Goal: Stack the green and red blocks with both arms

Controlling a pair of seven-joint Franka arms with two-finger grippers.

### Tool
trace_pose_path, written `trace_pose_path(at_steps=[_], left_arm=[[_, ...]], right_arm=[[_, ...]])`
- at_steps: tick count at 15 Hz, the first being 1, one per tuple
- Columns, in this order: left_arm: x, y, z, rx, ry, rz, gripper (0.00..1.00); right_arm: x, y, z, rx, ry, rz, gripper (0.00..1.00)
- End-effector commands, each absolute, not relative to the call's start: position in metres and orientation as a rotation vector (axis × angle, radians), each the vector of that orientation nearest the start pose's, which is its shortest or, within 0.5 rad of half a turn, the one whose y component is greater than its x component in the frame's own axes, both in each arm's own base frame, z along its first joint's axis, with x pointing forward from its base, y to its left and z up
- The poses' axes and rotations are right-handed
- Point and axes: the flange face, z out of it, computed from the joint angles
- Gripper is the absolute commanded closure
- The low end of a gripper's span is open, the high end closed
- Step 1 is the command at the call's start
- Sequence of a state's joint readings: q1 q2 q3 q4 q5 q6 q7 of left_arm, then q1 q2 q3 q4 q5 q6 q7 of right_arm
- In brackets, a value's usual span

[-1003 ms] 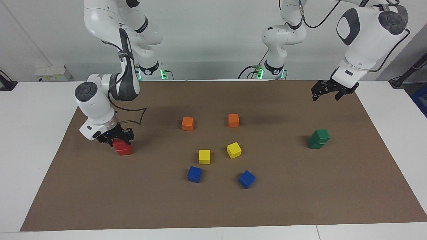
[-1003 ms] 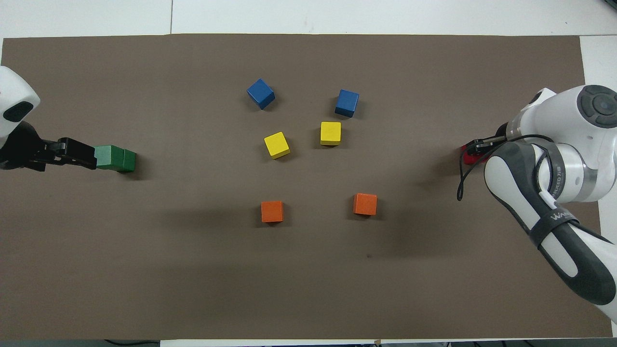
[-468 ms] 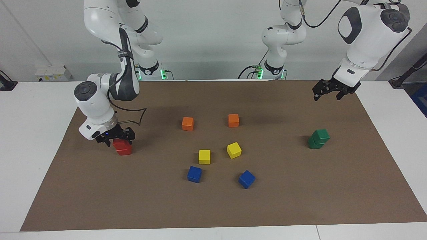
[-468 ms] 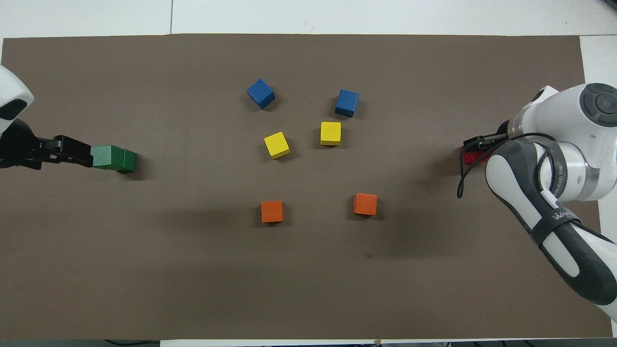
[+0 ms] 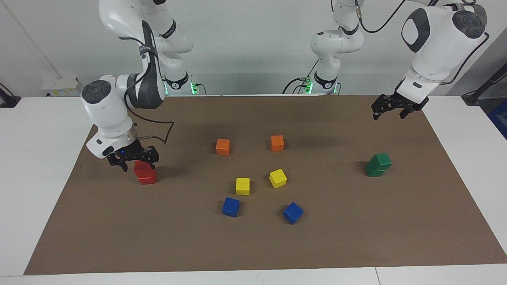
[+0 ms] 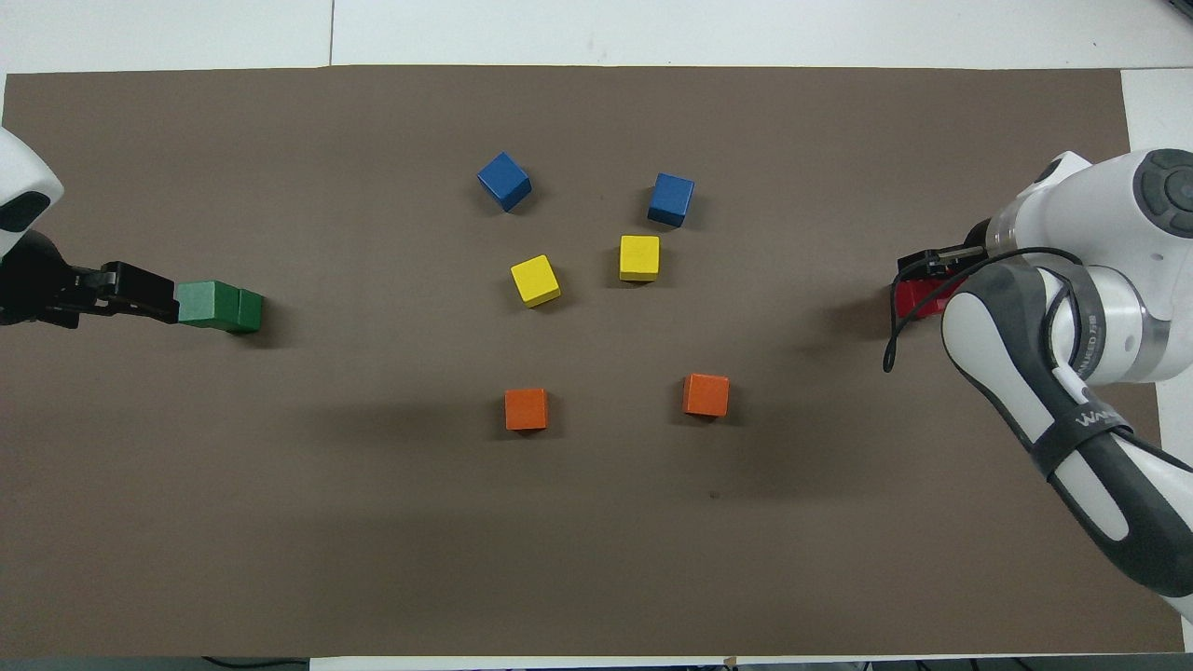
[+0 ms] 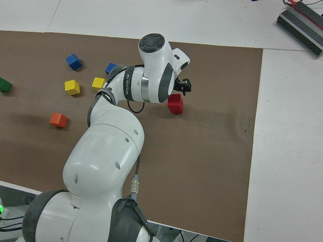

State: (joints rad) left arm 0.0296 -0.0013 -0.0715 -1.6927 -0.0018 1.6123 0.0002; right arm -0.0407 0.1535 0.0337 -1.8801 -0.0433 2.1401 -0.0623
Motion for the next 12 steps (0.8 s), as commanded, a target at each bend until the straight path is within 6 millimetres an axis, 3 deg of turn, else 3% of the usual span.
trace_pose_path(at_steps=[1, 6, 12], left_arm=[[0.548, -0.026, 0.578, -3.150, 0.056, 0.109, 0.00], [0.548, -0.023, 0.578, -3.150, 0.049, 0.112, 0.00], [0.547, -0.018, 0.579, -3.151, 0.037, 0.107, 0.00]], right_arm=[[0.587, 0.003, 0.498, -3.168, -0.082, -0.211, 0.00], [0.562, -0.007, 0.584, -3.181, -0.062, -0.060, 0.00], [0.551, -0.021, 0.598, -3.171, -0.013, 0.114, 0.00]])
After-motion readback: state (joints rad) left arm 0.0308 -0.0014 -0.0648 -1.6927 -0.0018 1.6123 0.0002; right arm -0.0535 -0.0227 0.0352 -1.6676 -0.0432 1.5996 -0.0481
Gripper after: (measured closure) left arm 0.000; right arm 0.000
